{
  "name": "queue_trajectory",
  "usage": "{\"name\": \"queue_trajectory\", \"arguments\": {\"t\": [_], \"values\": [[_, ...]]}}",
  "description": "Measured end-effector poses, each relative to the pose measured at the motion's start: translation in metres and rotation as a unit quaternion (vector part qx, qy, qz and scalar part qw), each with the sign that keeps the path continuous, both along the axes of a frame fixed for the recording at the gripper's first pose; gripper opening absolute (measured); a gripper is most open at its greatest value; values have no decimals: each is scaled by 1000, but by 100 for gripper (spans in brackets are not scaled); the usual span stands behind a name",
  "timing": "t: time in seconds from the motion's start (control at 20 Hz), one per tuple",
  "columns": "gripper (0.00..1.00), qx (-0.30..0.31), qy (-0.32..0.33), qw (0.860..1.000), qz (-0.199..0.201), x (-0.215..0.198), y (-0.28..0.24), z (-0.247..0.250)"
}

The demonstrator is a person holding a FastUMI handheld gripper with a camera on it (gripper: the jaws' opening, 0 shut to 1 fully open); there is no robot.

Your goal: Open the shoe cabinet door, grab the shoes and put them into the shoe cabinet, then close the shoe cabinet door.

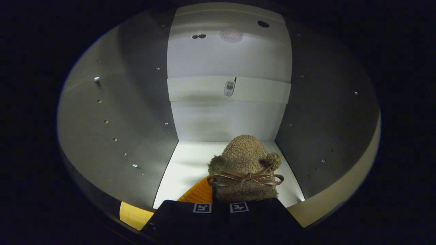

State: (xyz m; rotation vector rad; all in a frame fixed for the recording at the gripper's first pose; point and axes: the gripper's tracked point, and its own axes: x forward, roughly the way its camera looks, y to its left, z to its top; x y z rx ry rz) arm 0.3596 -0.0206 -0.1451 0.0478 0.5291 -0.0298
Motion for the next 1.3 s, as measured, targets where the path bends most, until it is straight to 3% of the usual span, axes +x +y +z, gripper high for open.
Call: {"name": "queue_trajectory", "arguments": {"t": [0.45, 0.9, 1.0, 1.2, 1.3], "values": [[5, 8, 28, 1000, 0, 77, -1, -35], [7, 7, 69, 998, -2, 92, -2, -72], [24, 9, 64, 998, 6, 90, 1, -68], [73, 7, 68, 998, 14, 80, 3, -64], [80, -6, 72, 997, 20, 69, 5, -63]]}}
